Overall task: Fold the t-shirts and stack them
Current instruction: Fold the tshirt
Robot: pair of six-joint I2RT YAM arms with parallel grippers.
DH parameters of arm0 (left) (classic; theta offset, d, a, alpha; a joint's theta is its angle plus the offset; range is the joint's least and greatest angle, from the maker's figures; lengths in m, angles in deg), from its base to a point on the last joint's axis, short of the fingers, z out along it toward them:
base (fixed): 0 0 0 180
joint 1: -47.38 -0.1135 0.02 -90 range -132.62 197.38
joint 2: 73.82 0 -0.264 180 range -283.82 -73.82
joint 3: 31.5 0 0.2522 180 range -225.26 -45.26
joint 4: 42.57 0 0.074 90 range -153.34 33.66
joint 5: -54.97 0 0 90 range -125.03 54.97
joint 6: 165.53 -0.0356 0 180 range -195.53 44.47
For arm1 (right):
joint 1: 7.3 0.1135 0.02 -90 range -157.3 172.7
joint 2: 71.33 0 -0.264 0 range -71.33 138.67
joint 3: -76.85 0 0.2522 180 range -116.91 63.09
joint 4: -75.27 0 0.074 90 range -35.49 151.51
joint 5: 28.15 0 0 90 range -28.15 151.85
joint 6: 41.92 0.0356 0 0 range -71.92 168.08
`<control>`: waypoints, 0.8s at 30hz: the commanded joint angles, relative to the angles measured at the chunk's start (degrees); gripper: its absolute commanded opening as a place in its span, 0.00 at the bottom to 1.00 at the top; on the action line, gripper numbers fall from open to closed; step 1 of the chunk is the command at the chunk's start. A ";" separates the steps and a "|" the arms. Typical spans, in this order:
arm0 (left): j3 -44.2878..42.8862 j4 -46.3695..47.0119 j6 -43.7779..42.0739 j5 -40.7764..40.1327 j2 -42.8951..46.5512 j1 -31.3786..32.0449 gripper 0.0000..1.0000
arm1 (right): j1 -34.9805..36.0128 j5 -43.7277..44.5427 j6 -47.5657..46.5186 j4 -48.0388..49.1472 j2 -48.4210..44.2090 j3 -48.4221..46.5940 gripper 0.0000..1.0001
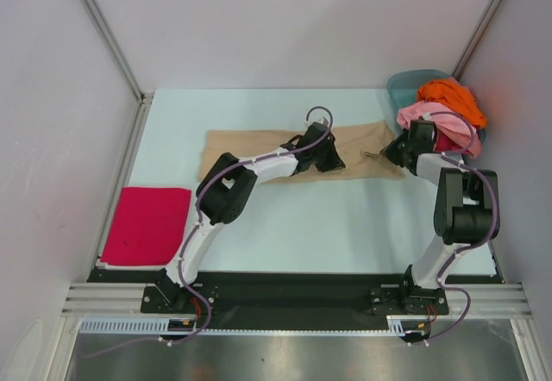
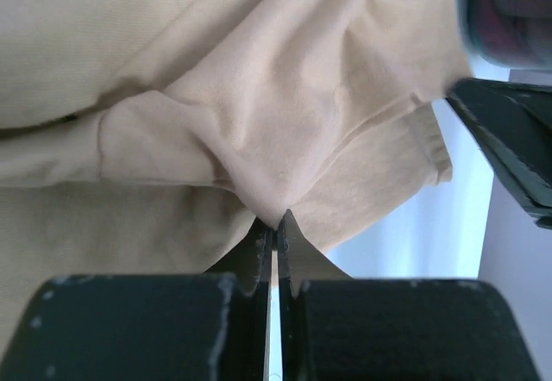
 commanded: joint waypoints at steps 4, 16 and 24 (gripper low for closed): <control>2.93 0.96 -1.27 2.99 7.02 -1.23 0.00 | -0.21 4.12 -4.63 -4.38 -6.32 -0.29 0.00; 4.96 2.98 -0.21 8.71 6.58 -1.85 0.01 | -0.21 6.49 -6.82 -6.32 -6.24 1.64 0.00; 8.56 8.87 2.42 13.02 6.58 -1.49 0.06 | -0.30 7.81 -8.32 -7.54 -7.64 1.47 0.03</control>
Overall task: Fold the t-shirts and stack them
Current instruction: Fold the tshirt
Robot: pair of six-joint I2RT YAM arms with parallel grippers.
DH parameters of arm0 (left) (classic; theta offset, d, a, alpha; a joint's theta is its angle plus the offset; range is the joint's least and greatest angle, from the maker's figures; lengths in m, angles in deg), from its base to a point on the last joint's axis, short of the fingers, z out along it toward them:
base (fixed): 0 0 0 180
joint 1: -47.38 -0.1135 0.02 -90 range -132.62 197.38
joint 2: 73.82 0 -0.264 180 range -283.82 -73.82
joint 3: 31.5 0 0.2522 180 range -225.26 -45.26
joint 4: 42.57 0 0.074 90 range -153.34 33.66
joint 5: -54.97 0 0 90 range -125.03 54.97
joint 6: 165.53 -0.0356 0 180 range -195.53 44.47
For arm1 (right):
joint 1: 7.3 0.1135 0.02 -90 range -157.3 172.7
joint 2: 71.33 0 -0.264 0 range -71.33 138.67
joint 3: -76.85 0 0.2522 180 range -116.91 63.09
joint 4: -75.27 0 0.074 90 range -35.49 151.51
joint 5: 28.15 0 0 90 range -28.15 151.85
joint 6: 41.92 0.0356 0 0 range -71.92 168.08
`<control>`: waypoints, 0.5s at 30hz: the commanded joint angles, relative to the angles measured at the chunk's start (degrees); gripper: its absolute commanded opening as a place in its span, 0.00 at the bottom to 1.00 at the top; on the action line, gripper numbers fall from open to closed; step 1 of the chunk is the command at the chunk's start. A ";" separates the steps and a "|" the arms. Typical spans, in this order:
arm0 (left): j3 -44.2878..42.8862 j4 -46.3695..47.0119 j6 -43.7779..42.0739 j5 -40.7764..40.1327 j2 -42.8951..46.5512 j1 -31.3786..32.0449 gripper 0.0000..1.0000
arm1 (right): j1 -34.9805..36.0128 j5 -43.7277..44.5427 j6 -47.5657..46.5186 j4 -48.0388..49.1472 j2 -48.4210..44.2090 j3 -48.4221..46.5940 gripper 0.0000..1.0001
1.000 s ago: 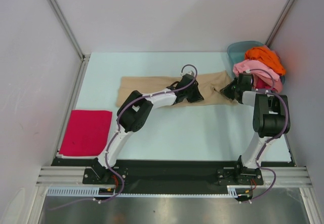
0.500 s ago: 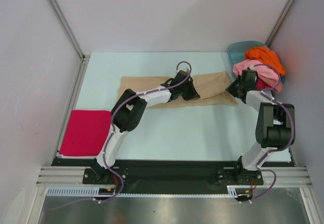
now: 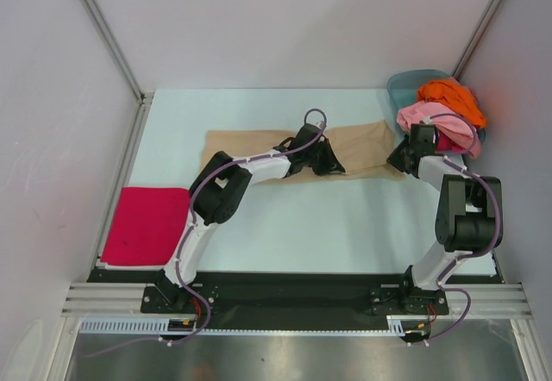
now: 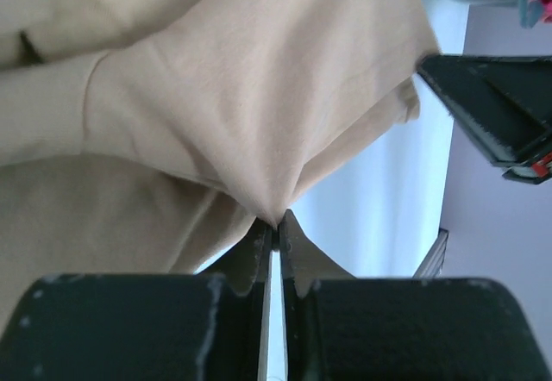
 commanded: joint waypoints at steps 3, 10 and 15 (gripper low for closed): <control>2.84 3.93 0.81 2.57 3.52 -0.03 0.17 | -0.30 1.56 -2.07 -0.95 -2.88 -0.19 0.12; 11.09 2.88 -3.40 -3.40 12.22 -1.96 0.41 | -0.12 4.46 -4.09 -3.58 -5.42 -0.45 0.51; 10.67 -0.11 -7.54 -5.60 14.78 -3.81 0.44 | 2.60 6.05 -4.27 -4.38 -7.80 -1.42 0.56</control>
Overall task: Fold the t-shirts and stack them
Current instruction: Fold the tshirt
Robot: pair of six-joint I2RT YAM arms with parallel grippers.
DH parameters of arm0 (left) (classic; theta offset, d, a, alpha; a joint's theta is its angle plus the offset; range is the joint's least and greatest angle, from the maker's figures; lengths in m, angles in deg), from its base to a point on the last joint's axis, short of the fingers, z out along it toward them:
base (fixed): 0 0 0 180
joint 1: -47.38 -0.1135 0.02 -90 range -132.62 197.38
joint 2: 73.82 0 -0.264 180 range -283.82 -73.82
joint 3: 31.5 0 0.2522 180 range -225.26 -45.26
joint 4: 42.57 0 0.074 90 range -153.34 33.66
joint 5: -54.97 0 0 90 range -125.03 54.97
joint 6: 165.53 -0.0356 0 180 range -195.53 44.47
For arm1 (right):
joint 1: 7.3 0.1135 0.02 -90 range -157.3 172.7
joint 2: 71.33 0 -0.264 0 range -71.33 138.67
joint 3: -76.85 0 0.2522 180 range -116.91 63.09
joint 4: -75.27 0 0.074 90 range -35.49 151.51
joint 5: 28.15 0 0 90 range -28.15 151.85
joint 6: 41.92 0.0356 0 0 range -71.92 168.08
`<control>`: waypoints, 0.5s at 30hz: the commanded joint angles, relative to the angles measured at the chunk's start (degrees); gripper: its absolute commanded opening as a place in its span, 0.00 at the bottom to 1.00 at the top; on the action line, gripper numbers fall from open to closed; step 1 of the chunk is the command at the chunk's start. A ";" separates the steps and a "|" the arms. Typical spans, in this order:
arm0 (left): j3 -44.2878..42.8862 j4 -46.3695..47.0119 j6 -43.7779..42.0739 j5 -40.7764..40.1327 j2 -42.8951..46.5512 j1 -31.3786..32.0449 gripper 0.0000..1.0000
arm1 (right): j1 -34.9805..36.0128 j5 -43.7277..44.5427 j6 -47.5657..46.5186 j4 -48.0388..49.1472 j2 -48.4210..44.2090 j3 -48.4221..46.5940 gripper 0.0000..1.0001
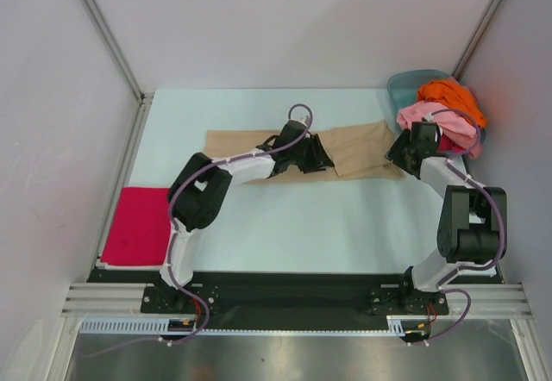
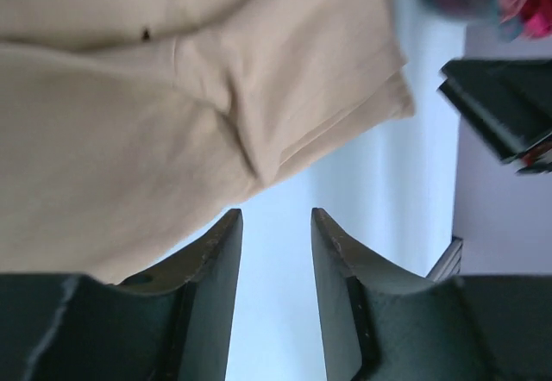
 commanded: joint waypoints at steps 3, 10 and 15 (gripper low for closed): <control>-2.78 -0.51 -3.57 -0.27 1.83 -2.98 0.35 | 5.38 3.36 -0.92 0.28 -3.54 -2.56 0.57; -8.50 -0.86 -1.81 0.72 -4.85 -3.34 0.12 | 10.76 2.84 1.54 1.60 -0.21 -6.69 0.54; -9.38 -1.38 -1.11 -0.96 -6.70 -3.95 0.04 | 11.90 4.41 7.84 1.17 4.27 -9.33 0.41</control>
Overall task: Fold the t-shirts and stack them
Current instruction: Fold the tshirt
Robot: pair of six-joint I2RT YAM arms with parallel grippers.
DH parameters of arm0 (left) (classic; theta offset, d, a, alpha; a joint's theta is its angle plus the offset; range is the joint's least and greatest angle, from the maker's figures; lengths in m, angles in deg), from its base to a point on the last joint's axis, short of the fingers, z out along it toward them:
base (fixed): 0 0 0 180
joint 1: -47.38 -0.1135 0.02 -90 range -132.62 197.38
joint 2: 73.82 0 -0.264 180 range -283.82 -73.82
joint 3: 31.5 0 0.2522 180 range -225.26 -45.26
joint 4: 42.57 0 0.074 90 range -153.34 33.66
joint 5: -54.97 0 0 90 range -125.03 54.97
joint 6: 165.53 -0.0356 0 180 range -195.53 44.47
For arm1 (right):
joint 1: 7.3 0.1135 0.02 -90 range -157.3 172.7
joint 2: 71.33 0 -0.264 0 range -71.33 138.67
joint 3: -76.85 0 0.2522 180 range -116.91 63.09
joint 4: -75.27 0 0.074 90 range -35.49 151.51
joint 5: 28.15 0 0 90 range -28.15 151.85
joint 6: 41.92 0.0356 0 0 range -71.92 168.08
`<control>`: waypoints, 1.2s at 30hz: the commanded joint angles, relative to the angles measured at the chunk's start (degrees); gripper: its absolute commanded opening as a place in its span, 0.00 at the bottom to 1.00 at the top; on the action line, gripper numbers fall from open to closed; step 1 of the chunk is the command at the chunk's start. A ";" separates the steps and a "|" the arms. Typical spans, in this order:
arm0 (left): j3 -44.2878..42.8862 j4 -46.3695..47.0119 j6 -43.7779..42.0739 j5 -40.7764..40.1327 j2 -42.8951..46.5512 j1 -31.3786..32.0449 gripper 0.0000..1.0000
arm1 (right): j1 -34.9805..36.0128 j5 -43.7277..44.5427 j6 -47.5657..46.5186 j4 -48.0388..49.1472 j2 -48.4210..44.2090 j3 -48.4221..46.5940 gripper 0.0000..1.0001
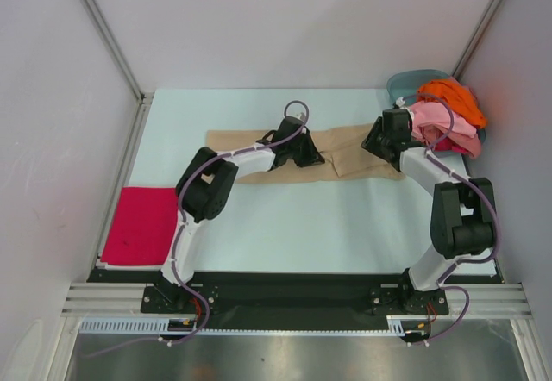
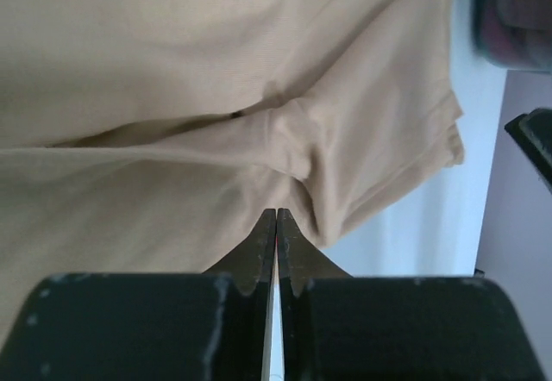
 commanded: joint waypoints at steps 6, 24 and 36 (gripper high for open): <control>-7.19 -0.07 1.48 0.82 -5.04 -2.08 0.03 | 2.84 8.20 10.65 -2.51 8.46 -6.64 0.24; -8.27 -0.07 -0.54 6.00 -4.54 -5.07 0.15 | 5.65 11.37 3.97 -8.01 7.15 -11.47 1.00; 10.55 -7.61 -13.18 3.37 20.96 -5.51 0.88 | 5.82 6.16 3.80 -23.91 13.29 -25.18 1.00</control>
